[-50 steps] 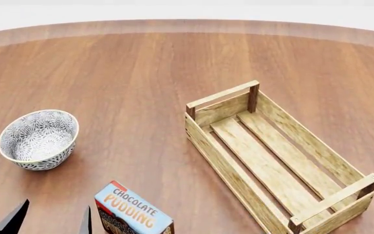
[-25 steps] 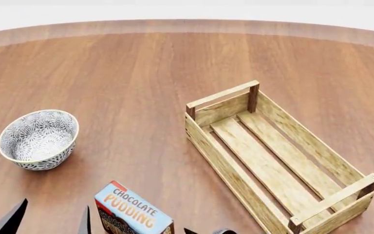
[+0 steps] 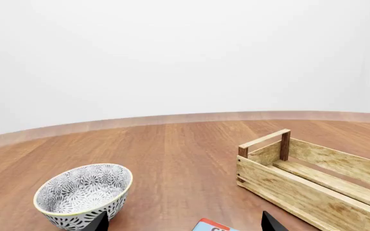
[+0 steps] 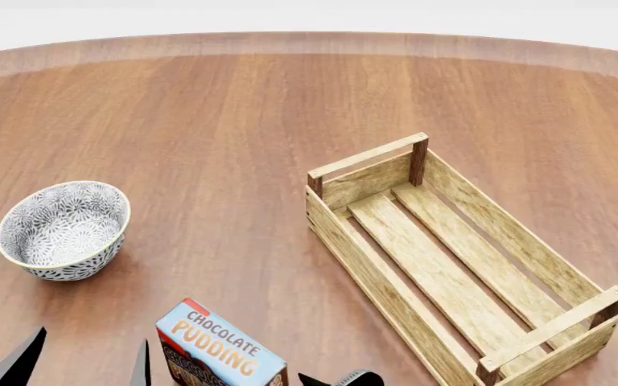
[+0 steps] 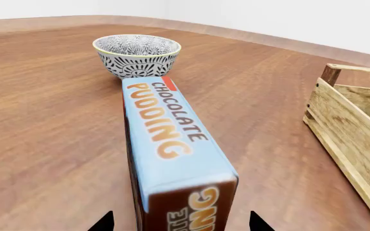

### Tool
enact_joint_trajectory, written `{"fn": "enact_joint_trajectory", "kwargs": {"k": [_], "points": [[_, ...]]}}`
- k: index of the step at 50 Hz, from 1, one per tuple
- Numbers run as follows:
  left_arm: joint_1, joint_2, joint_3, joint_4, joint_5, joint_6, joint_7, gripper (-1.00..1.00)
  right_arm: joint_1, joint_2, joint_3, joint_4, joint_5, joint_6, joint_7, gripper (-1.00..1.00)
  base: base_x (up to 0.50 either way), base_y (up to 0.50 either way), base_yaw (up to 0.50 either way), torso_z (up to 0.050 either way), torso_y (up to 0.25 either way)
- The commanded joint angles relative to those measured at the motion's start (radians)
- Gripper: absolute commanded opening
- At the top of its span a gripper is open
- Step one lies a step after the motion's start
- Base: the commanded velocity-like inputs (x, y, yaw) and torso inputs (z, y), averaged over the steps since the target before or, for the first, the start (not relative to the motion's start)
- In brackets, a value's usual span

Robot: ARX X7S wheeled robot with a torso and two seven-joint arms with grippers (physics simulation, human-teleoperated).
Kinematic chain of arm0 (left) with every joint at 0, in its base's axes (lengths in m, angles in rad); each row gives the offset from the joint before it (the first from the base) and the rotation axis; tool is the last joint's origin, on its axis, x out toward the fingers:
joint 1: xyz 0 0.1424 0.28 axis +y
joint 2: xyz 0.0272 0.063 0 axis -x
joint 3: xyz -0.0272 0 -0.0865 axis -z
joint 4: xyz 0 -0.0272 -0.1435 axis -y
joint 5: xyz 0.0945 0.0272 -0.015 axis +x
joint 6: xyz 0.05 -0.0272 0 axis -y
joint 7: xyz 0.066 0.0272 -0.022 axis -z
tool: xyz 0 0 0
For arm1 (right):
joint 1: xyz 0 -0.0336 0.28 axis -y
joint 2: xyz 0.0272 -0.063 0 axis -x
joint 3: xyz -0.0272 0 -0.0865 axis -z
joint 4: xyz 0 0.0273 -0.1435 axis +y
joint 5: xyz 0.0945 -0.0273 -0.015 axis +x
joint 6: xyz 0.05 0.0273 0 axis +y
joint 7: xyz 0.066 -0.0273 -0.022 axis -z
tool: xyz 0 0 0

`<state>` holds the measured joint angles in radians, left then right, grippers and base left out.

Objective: Pick up the chocolate pudding and put it in the tray.

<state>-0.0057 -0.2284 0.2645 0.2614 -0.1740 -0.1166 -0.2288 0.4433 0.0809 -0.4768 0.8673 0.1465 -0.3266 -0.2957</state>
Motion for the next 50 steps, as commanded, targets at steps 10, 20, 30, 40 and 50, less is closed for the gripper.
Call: {"fn": "enact_joint_trajectory", "kwargs": {"k": [10,20,30,40,50], "points": [[0.0,-0.01,0.009,0.003,-0.008,0.001,-0.01,1.0,0.042,-0.019,-0.018,0.088,0.014,-0.043,-0.005,1.0,0.0,0.0,0.0,0.0,0.0],[0.0,-0.013,0.015,0.005,-0.01,0.003,-0.016,1.0,0.072,-0.04,-0.028,0.18,0.025,-0.095,-0.015,1.0,0.0,0.0,0.0,0.0,0.0],[-0.002,-0.015,0.02,-0.001,-0.012,0.008,-0.021,1.0,0.133,-0.078,-0.059,0.378,0.062,-0.212,-0.031,1.0,0.0,0.0,0.0,0.0,0.0],[-0.004,-0.017,0.026,-0.015,-0.013,0.019,-0.023,1.0,0.153,-0.078,-0.145,0.436,0.151,-0.247,-0.021,1.0,0.0,0.0,0.0,0.0,0.0],[-0.006,-0.019,0.032,-0.015,-0.015,0.018,-0.028,1.0,0.158,-0.075,-0.165,0.434,0.168,-0.243,-0.015,1.0,0.0,0.0,0.0,0.0,0.0]]}}
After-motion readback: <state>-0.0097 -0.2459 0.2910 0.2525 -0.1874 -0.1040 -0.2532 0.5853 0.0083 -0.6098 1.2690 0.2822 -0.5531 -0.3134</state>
